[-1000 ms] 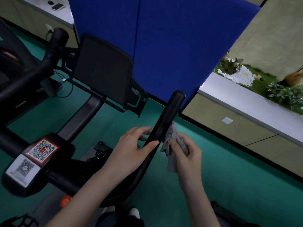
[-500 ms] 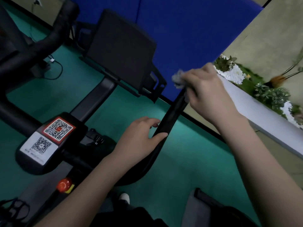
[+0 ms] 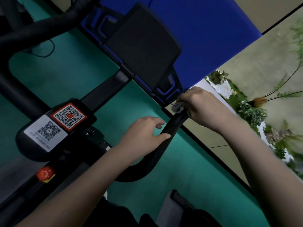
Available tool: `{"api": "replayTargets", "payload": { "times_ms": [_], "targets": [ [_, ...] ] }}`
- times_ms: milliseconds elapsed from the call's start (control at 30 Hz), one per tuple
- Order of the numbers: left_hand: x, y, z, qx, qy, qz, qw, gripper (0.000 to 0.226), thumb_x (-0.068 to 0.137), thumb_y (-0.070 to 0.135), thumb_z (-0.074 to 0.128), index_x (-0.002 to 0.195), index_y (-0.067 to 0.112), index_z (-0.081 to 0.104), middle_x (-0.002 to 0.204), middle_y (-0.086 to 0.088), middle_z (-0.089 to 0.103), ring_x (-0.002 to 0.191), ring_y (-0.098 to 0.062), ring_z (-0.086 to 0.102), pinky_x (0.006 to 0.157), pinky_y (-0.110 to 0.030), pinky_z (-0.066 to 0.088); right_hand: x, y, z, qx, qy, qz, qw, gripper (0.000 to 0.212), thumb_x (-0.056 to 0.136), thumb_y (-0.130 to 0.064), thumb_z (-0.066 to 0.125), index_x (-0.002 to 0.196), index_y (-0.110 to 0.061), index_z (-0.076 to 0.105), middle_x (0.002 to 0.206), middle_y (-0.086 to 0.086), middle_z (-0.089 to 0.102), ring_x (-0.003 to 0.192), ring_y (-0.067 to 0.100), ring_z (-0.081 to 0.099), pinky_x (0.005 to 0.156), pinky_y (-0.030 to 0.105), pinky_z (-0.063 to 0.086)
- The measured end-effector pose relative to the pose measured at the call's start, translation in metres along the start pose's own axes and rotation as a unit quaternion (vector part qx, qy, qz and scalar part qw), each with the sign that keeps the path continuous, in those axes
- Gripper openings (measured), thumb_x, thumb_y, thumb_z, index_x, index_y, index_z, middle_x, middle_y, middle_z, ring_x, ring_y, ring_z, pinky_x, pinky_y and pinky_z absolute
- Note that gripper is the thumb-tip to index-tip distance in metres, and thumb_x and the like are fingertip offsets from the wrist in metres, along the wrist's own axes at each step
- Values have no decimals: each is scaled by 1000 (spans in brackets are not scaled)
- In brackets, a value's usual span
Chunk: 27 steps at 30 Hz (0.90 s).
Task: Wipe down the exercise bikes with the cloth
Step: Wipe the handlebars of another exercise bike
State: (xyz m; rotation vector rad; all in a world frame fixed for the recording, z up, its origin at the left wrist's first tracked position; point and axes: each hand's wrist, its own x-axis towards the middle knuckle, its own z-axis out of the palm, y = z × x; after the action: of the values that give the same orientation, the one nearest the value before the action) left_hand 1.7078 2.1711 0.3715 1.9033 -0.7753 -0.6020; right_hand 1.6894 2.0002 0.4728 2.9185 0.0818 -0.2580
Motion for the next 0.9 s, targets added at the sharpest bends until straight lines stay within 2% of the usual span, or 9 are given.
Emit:
{"api": "replayTargets", "payload": {
  "times_ms": [100, 333, 433, 533, 567, 633, 733, 800, 900],
  "targets": [
    [-1, -2, -2, -3, -13, -10, 1000, 43, 83, 41, 67, 122, 24, 61, 113, 9, 64, 108, -9, 56, 96, -30, 44, 1, -9, 2, 4, -29, 3, 1000, 28, 78, 0, 52, 100, -8, 67, 92, 11, 66, 92, 32, 57, 73, 40, 48],
    [-8, -5, -6, -9, -34, -22, 999, 45, 82, 41, 67, 123, 22, 61, 113, 6, 66, 109, -12, 57, 96, -32, 45, -8, -35, 26, 86, -42, 6, 995, 25, 80, -2, 52, 97, -12, 68, 91, 5, 68, 93, 25, 60, 79, 40, 49],
    [-12, -7, -7, -14, -39, -25, 999, 46, 82, 40, 67, 123, 20, 60, 113, 5, 66, 109, -13, 57, 96, -33, 45, -14, -40, 26, 160, -14, 36, 986, 28, 83, 1, 54, 102, -13, 69, 93, 3, 70, 91, 20, 62, 79, 26, 48],
    [-14, -6, -8, -11, -50, -26, 998, 44, 82, 40, 68, 120, 18, 63, 113, 4, 67, 108, -13, 59, 95, -32, 45, -23, -39, 19, 260, 5, 80, 962, 28, 86, 2, 54, 103, -14, 69, 77, 0, 71, 65, 11, 64, 59, 14, 46],
    [-14, -5, -7, -9, -55, -26, 998, 42, 82, 39, 68, 119, 19, 63, 112, 4, 67, 107, -14, 59, 95, -32, 45, -24, -37, 19, 262, 38, 87, 960, 27, 86, 1, 55, 104, -14, 68, 78, -2, 71, 68, 9, 64, 62, 9, 44],
    [-14, -2, -7, -8, -59, -24, 998, 38, 82, 38, 68, 115, 20, 66, 111, 4, 68, 106, -14, 60, 93, -32, 46, -26, -35, 23, 204, 113, 79, 969, 27, 85, 1, 57, 106, -11, 68, 92, 0, 70, 86, 11, 62, 76, 2, 36],
    [-13, 1, -6, -16, -55, -26, 998, 35, 82, 36, 69, 111, 17, 67, 109, 1, 69, 105, -15, 61, 92, -32, 47, -31, -45, 35, 171, 125, 50, 976, 30, 81, 3, 58, 106, -11, 69, 98, 2, 70, 93, 19, 61, 83, 9, 36],
    [-13, 1, -7, -21, -57, -28, 998, 35, 82, 35, 69, 111, 15, 67, 110, 0, 69, 105, -15, 61, 92, -31, 47, -34, -54, 40, 214, 110, 56, 969, 32, 80, 3, 58, 105, -13, 69, 94, -4, 69, 91, 13, 61, 81, 10, 39],
    [-15, 1, -10, -25, -65, -26, 997, 34, 82, 35, 69, 111, 17, 67, 110, 1, 69, 103, -15, 62, 91, -31, 47, -39, -55, 40, 347, 123, 130, 921, 32, 82, 0, 59, 101, -23, 69, 89, -13, 68, 84, -1, 62, 77, 10, 43]
  ]
}}
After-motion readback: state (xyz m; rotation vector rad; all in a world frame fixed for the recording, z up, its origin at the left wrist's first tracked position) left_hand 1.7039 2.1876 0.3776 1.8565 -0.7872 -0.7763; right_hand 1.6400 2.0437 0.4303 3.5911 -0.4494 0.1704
